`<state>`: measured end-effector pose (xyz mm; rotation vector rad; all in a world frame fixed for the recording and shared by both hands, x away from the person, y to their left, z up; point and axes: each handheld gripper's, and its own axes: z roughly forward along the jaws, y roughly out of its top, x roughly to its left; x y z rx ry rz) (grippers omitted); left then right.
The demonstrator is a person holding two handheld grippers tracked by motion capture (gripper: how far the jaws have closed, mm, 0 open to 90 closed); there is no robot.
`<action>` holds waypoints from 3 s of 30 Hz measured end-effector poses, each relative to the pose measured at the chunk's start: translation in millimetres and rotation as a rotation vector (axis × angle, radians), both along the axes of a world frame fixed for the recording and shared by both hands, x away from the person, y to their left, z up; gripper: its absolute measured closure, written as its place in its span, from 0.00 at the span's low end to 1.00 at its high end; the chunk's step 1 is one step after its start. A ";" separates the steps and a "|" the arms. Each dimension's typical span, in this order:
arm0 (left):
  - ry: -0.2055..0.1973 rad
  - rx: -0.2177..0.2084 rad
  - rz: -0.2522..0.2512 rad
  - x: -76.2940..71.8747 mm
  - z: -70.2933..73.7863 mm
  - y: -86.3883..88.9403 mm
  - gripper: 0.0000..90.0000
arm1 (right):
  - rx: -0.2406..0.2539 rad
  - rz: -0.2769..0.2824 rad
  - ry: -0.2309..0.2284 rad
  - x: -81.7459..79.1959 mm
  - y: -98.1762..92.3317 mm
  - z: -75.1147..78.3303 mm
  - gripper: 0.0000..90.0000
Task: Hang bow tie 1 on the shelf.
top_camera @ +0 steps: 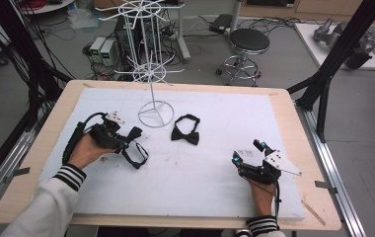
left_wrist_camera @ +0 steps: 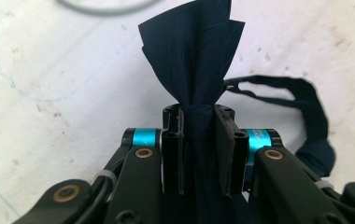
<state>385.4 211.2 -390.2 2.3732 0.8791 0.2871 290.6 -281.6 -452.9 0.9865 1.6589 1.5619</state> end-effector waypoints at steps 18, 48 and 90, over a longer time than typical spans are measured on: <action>-0.198 -0.237 0.037 -7.4 21.9 17.4 0.83 | -0.003 -0.003 0.001 -0.2 0.3 0.0 0.11; -0.364 -0.420 0.071 -17.4 54.7 25.3 0.83 | 0.000 0.000 0.011 -1.0 0.9 0.1 0.11; -0.442 -0.427 -0.015 -10.0 126.1 -13.2 0.83 | -0.002 -0.001 0.012 -1.0 1.1 0.2 0.11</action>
